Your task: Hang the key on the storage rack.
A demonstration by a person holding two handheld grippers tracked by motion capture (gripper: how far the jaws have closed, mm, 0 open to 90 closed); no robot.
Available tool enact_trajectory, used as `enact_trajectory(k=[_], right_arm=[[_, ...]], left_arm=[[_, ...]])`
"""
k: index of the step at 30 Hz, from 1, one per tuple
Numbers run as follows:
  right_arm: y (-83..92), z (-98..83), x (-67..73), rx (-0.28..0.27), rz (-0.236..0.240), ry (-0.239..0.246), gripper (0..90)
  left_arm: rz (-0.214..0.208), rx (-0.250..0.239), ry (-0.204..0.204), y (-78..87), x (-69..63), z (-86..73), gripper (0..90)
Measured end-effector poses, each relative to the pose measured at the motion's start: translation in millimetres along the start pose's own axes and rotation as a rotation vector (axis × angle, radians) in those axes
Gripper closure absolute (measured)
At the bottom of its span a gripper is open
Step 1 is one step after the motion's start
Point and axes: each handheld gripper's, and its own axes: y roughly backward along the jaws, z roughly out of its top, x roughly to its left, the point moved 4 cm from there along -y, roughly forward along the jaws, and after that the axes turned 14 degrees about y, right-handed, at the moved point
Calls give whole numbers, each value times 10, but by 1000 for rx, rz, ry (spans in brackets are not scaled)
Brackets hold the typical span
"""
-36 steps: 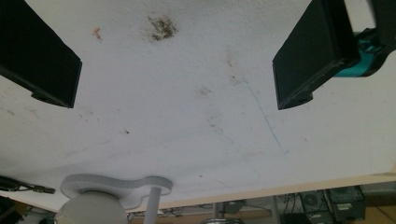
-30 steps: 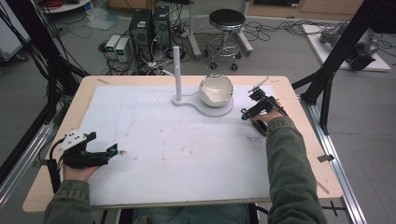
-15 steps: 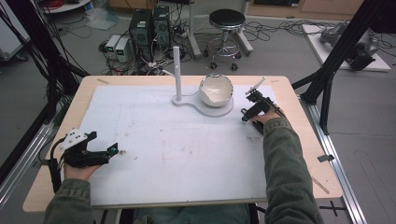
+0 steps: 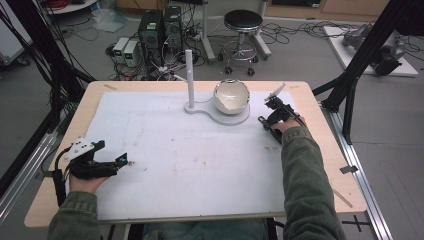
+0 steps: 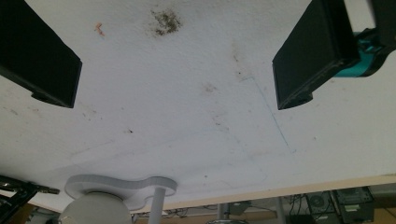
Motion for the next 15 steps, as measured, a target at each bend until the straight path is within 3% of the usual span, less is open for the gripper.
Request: enact_trajectory(k=[2, 7, 11, 13, 15], right_arm=[[5, 5, 22, 5, 3, 15, 805], [8, 17, 61, 10, -33, 81, 836], [25, 3, 57, 7, -8, 71, 837], [43, -5, 43, 1, -39, 75, 836], [67, -19, 37, -8, -11, 72, 836]], left_arm=[[1, -2, 0, 2, 0, 2, 17], [-4, 3, -1, 0, 1, -1, 18], [-2, -1, 1, 7, 5, 2, 17], [0, 3, -1, 11, 6, 0, 17], [1, 7, -2, 12, 5, -3, 17]])
